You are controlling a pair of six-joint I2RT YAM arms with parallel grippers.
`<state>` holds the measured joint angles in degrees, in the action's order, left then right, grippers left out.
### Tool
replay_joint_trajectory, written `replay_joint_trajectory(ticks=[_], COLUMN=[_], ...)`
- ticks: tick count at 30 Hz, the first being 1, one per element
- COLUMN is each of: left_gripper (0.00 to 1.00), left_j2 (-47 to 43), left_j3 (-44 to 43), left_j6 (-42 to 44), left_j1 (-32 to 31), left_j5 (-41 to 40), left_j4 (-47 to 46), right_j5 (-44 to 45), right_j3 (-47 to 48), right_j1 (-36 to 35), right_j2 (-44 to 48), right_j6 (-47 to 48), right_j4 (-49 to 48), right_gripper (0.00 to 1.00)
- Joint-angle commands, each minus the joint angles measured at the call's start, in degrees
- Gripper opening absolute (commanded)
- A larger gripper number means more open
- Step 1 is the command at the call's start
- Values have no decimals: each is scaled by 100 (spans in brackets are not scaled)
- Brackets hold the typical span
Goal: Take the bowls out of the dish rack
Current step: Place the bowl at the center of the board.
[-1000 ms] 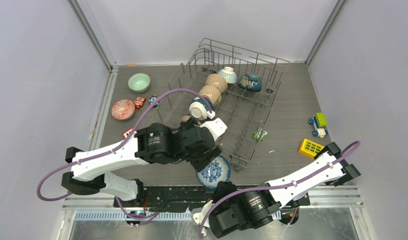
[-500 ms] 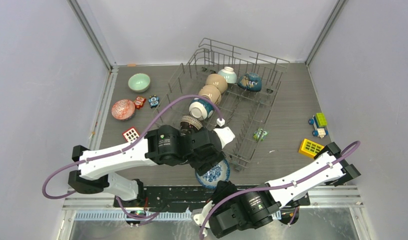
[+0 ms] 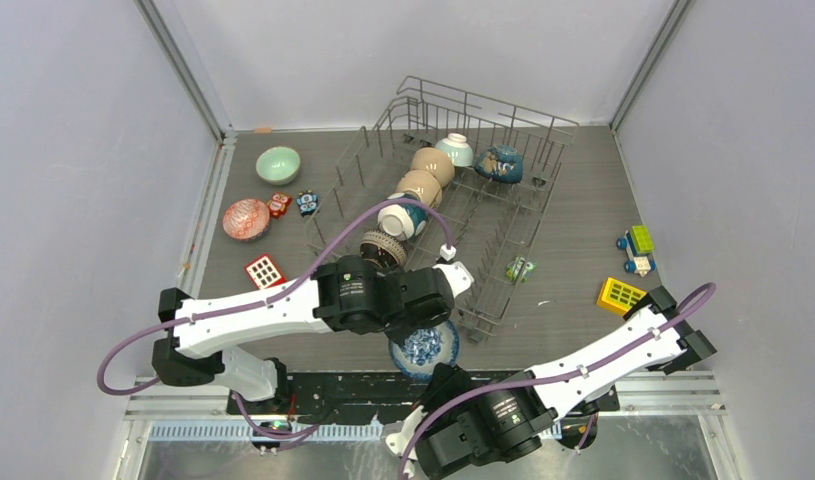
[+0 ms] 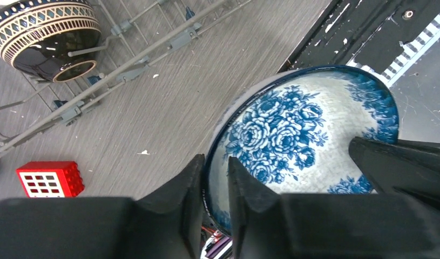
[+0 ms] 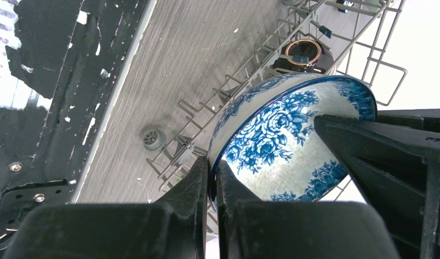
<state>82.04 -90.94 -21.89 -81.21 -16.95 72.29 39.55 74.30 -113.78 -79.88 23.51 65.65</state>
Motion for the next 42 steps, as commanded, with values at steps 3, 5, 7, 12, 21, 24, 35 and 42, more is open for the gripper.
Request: replay_joint_trajectory(ticks=[3,5,7,12,21,24,35,42], left_gripper=[3,0,0,0,0,0,0,0], left_j2=[-121,-139,-164,-283,-555,-630,-1974,-2660], left_j3=[5,6,14,76,283,288,743,976], left_j6=[-146,-170,-204,-291,-591,-794,-1379,-1721], left_j1=[-40,-39,-36,-35,-24,87,1989,2462], left_j5=[76,46,-1,-101,-650,-868,-1007,-1736], left_j4=[-241,-234,-248,-382,-578,-524,-1204,-1137], right_j5=[406,417,420,405,376,329,483,-403], right_j3=[275,264,250,225,357,545,845,905], right_j1=[-22,-24,-30,-38,-46,-40,282,2441], right_j2=[60,60,55,34,57,66,580,1374], right_j6=[159,169,159,85,-186,-335,-1168,-3229], right_j4=[-11,-20,-33,-83,-269,-396,-2407,-3956], right_gripper=[1,1,1,1,65,76,96,94])
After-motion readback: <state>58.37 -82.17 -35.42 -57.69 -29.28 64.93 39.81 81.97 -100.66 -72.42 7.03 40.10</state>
